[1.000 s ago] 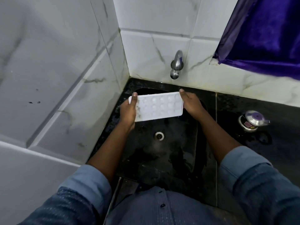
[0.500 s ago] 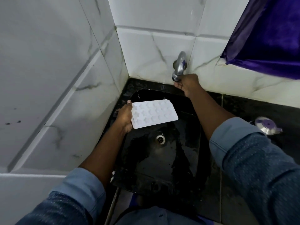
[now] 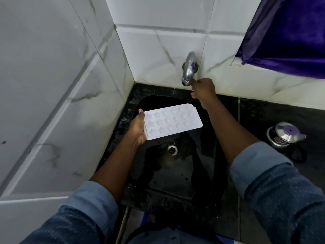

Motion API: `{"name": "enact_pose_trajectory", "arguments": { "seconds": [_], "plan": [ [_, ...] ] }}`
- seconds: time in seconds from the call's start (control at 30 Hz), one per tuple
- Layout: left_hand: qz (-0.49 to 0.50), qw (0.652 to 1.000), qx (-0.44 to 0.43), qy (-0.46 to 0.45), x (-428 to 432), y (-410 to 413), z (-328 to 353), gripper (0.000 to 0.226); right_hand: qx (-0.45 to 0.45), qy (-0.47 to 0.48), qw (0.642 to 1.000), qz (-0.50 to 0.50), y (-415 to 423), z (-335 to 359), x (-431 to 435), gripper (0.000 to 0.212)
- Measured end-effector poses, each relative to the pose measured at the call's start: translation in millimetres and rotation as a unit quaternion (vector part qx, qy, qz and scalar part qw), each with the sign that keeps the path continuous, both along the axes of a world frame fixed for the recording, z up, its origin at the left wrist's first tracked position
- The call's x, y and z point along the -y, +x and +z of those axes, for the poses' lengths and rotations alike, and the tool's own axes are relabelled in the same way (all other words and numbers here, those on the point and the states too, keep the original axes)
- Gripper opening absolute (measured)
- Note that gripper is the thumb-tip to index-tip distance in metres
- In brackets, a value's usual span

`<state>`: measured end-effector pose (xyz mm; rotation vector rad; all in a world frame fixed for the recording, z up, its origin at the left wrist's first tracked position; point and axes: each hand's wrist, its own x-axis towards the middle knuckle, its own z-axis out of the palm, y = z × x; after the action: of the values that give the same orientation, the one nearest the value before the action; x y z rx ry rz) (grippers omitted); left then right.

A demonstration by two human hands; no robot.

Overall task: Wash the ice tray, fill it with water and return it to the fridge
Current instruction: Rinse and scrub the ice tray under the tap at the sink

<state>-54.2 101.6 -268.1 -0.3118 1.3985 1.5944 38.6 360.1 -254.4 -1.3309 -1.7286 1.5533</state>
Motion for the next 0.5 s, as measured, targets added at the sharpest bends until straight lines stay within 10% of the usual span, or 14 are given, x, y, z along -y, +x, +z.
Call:
{"name": "enact_pose_trajectory", "arguments": {
  "seconds": [0.2, 0.5],
  "plan": [
    [-0.022, 0.999, 0.017, -0.026, -6, 7, -14, 0.064, 0.145, -0.019, 0.980, 0.138, 63, -64, 16, 0.044],
    [-0.035, 0.999, 0.008, -0.025, -5, 7, -27, 0.071, 0.025, 0.007, 0.999, 0.046, 35, -11, 9, 0.046]
  ]
}}
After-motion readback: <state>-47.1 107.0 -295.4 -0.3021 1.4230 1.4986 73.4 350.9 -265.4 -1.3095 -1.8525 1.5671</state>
